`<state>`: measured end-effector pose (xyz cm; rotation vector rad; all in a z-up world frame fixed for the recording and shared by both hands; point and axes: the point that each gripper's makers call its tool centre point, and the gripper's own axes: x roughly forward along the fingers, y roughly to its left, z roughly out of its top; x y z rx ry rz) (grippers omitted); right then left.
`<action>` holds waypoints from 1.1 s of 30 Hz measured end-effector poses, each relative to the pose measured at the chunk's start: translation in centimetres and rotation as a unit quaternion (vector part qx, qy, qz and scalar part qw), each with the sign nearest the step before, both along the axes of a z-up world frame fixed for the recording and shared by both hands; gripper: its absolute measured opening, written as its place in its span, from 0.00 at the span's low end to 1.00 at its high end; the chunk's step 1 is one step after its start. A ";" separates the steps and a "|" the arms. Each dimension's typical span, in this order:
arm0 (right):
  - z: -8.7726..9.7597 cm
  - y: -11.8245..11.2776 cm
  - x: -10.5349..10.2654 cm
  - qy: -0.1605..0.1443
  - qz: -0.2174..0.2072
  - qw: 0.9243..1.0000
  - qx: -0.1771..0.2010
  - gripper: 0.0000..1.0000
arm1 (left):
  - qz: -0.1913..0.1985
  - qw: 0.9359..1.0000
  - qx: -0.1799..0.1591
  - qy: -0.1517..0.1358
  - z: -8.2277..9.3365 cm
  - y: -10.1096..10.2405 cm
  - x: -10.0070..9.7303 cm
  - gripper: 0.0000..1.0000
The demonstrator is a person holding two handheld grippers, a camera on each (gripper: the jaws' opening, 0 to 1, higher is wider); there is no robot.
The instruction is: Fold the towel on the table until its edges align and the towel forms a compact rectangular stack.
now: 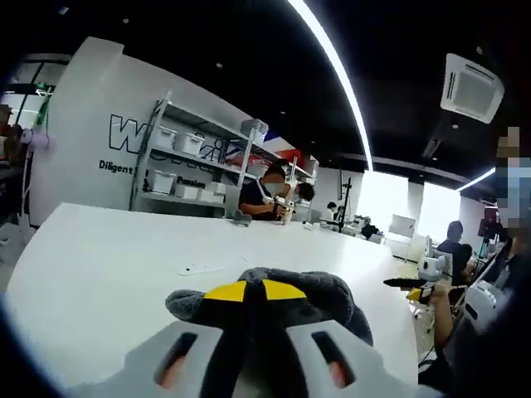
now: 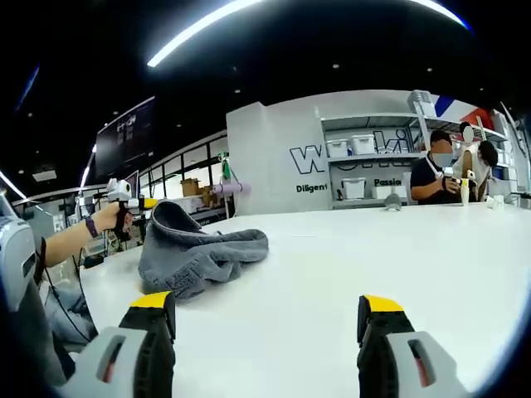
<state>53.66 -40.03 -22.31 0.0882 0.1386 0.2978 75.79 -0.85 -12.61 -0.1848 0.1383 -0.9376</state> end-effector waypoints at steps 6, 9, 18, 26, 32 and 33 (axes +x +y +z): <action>0.0 0.4 0.2 0.001 0.005 1.000 0.000 0.95 | 0.026 1.000 0.000 -0.009 0.8 2.6 -0.3 0.06; -0.1 0.6 0.2 0.002 0.007 1.000 -0.001 0.95 | 0.040 0.999 -0.002 -0.012 1.2 4.2 -0.3 0.06; -0.2 0.5 0.3 0.004 0.005 1.000 0.000 0.95 | 0.068 0.997 -0.016 -0.022 2.2 7.2 0.0 0.06; -0.5 0.3 0.2 0.008 0.004 1.000 0.000 0.95 | 0.077 0.996 -0.025 -0.026 2.4 7.7 -0.3 0.06; -0.7 0.2 0.0 0.010 0.001 1.000 0.003 0.95 | 0.071 0.997 -0.031 -0.029 2.7 6.9 -0.3 0.06; -0.8 0.2 0.0 0.011 0.001 1.000 0.003 0.95 | 0.069 0.997 -0.033 -0.031 2.8 6.6 -0.4 0.06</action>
